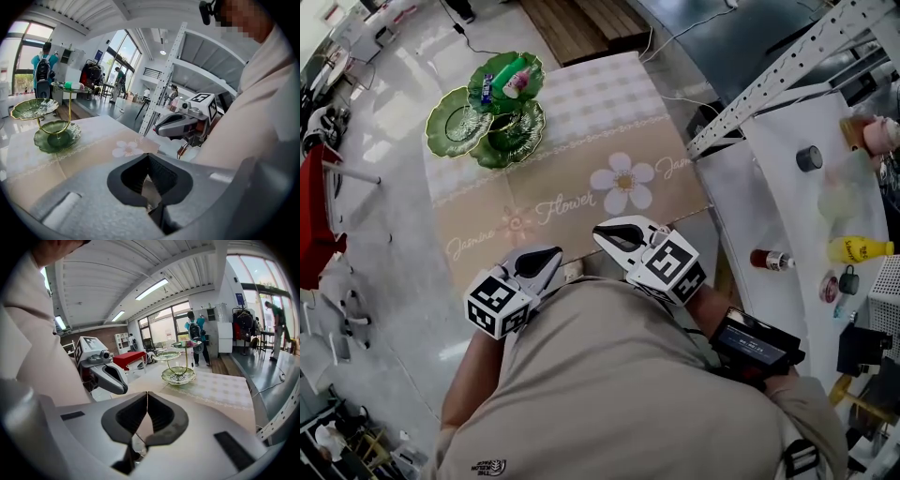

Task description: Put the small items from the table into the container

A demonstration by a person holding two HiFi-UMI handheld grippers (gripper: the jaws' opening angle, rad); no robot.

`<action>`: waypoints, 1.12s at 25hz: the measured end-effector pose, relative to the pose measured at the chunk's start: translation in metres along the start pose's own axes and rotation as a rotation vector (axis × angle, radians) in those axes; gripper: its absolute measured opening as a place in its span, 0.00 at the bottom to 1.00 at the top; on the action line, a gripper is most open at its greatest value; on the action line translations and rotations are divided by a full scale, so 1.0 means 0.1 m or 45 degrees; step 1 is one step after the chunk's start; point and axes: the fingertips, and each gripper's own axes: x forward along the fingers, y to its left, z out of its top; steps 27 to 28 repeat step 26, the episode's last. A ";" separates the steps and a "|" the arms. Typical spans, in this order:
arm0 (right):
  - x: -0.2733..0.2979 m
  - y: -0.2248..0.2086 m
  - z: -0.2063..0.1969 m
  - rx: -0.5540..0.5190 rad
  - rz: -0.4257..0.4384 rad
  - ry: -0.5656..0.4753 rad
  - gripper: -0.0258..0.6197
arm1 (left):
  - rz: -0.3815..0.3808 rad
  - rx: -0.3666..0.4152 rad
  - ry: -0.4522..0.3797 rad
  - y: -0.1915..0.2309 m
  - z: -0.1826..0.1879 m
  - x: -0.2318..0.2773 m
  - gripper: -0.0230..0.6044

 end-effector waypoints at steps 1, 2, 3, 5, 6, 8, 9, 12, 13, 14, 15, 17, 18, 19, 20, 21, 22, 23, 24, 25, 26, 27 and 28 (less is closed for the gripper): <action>-0.01 0.01 -0.01 -0.006 0.001 0.002 0.07 | -0.001 -0.001 0.001 -0.01 -0.01 0.01 0.05; -0.02 0.02 -0.01 -0.012 0.002 0.004 0.06 | -0.002 -0.002 0.002 -0.02 -0.01 0.01 0.05; -0.02 0.04 -0.02 -0.016 0.003 0.007 0.06 | -0.002 -0.003 0.003 -0.03 -0.01 0.01 0.05; -0.03 0.05 -0.03 -0.021 0.003 0.011 0.06 | -0.001 -0.006 0.003 -0.03 -0.01 0.01 0.05; -0.04 0.05 -0.03 -0.022 0.002 0.011 0.06 | 0.000 -0.005 0.003 -0.03 -0.01 0.01 0.05; -0.05 0.05 -0.04 -0.024 0.000 0.011 0.06 | 0.001 0.000 -0.001 -0.03 -0.01 0.02 0.05; -0.05 0.05 -0.04 -0.026 -0.001 0.012 0.06 | 0.001 -0.001 -0.002 -0.03 0.00 0.03 0.05; -0.07 0.05 -0.06 -0.038 -0.004 0.018 0.06 | -0.003 0.003 -0.003 -0.03 0.00 0.05 0.05; -0.07 0.05 -0.07 -0.041 -0.004 0.022 0.06 | -0.005 0.004 -0.004 -0.03 0.00 0.05 0.05; -0.08 0.05 -0.09 -0.040 -0.005 0.029 0.06 | -0.007 0.005 -0.006 -0.03 0.01 0.06 0.05; -0.10 0.05 -0.10 -0.036 -0.013 0.038 0.06 | -0.013 0.006 -0.008 -0.03 0.02 0.07 0.05; -0.17 0.03 -0.15 -0.026 -0.038 0.051 0.06 | -0.032 0.008 -0.012 -0.07 0.04 0.09 0.05; -0.20 0.03 -0.16 -0.022 -0.049 0.055 0.06 | -0.041 0.011 -0.012 -0.09 0.06 0.10 0.05; -0.23 0.03 -0.16 -0.021 -0.056 0.055 0.06 | -0.048 0.014 -0.012 -0.10 0.07 0.11 0.05; -0.23 0.03 -0.15 -0.023 -0.058 0.051 0.06 | -0.052 0.018 -0.011 -0.10 0.08 0.11 0.05; -0.23 0.04 -0.13 -0.025 -0.060 0.046 0.06 | -0.055 0.022 -0.009 -0.10 0.08 0.11 0.05; -0.22 0.04 -0.12 -0.023 -0.064 0.043 0.06 | -0.058 0.025 -0.007 -0.09 0.08 0.12 0.05; -0.22 0.04 -0.13 -0.021 -0.069 0.042 0.06 | -0.064 0.028 -0.005 -0.08 0.07 0.12 0.05; -0.22 0.04 -0.16 -0.018 -0.075 0.042 0.06 | -0.073 0.030 -0.003 -0.08 0.07 0.12 0.05; -0.23 0.05 -0.18 -0.014 -0.082 0.042 0.06 | -0.082 0.032 -0.002 -0.09 0.08 0.12 0.05; -0.23 0.05 -0.20 -0.010 -0.089 0.042 0.06 | -0.091 0.033 -0.001 -0.10 0.08 0.12 0.05; -0.23 0.05 -0.20 -0.010 -0.089 0.042 0.06 | -0.091 0.033 -0.001 -0.10 0.08 0.12 0.05; -0.23 0.05 -0.20 -0.010 -0.089 0.042 0.06 | -0.091 0.033 -0.001 -0.10 0.08 0.12 0.05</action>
